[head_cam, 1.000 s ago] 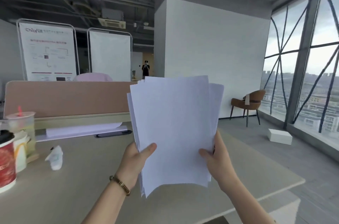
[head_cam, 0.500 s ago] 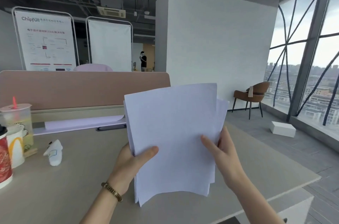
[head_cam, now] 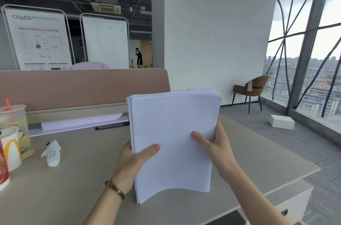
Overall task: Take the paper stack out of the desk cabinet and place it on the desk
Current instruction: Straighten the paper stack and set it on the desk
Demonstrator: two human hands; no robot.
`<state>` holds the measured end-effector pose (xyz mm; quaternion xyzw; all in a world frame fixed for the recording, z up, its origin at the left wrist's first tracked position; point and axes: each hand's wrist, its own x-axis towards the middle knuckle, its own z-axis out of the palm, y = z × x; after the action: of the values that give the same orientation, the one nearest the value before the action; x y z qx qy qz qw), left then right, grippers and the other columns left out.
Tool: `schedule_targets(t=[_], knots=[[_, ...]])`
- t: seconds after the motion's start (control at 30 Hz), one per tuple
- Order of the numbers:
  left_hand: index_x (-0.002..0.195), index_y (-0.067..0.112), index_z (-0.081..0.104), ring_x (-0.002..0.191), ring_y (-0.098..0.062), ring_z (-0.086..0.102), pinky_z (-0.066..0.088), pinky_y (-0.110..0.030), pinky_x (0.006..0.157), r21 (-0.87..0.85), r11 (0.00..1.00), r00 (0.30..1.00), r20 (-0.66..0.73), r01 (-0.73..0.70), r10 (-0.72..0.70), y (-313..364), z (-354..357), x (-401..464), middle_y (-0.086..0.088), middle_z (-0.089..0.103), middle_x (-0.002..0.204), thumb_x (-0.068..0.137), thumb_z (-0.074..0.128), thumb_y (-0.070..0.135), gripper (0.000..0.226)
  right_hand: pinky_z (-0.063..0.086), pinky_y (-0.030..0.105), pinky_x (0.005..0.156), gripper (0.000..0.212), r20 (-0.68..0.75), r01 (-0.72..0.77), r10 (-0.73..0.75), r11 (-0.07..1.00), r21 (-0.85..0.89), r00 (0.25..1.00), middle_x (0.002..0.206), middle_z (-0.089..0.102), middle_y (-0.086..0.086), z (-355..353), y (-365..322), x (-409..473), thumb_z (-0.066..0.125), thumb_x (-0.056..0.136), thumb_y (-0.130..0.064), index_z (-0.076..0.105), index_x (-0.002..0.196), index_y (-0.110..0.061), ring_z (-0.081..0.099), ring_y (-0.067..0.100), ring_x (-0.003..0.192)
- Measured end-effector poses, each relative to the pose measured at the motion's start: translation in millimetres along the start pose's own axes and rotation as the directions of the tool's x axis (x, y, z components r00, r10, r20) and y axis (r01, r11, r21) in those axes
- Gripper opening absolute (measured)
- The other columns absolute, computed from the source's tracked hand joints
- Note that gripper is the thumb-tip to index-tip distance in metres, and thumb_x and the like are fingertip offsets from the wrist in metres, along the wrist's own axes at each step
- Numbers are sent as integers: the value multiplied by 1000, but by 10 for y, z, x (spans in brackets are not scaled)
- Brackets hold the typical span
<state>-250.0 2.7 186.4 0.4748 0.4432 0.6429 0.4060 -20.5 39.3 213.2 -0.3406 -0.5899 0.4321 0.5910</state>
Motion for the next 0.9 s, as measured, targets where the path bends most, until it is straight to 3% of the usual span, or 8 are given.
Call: schedule_targets(t=[0.17,0.33,0.5,0.63,0.7,0.77,0.8,0.9], knots=[[90,18,79,87,-16,79,58,-35,81,52,996,997,-50,68,-66,-238,13,-84,1,82,92,54,90,30,40,59,40,87,47,-7,-28,28,1000,3,1000,116,72,-9,7,230,-95,79,83,-12,58,120,-32,71,16,107],[85,17,78,78,-10,78,59,-27,69,47,998,991,-128,43,-37,-203,103,-8,7,82,82,70,88,13,18,57,38,88,42,-62,20,-15,997,70,998,118,72,-8,61,236,-98,72,88,-13,58,124,-30,71,14,108],[92,15,78,83,-16,79,60,-29,69,24,999,998,-56,38,-37,-159,65,57,0,82,91,53,92,33,46,55,36,88,29,-30,53,-52,998,34,998,116,73,-8,-13,117,-55,69,92,-22,60,118,-28,69,17,111],[95,15,78,87,-18,79,59,-33,76,13,999,998,-45,32,-31,-146,58,85,-1,82,95,46,87,40,56,46,35,104,71,-12,233,-235,968,-97,972,147,45,-25,-49,-175,134,69,90,-27,30,147,-42,49,-1,134],[95,16,78,87,-17,78,59,-33,76,13,1000,999,-48,20,-19,-146,63,84,0,82,95,46,87,40,55,39,20,106,85,31,305,-306,930,-206,952,144,27,-49,-45,-318,230,69,92,-21,15,150,-51,33,-21,134],[97,15,78,88,-17,78,59,-33,75,13,1000,999,-47,9,-8,-148,63,82,0,82,96,47,87,40,56,33,5,100,87,83,359,-353,867,-347,932,136,19,-61,-59,-417,307,67,92,-15,12,148,-54,25,-33,127],[97,15,78,89,-18,78,59,-34,75,14,1000,999,-42,6,-6,-153,58,84,0,82,96,48,87,39,56,33,4,99,85,106,379,-369,831,-407,923,139,21,-58,-68,-450,333,66,92,-14,15,148,-53,25,-33,126],[97,16,78,91,-20,78,59,-36,77,11,1000,999,-31,11,-10,-165,41,103,-1,82,97,49,87,39,54,41,18,100,63,135,402,-392,756,-517,910,142,45,-33,-79,-517,369,65,92,-18,38,143,-44,40,-16,128]])
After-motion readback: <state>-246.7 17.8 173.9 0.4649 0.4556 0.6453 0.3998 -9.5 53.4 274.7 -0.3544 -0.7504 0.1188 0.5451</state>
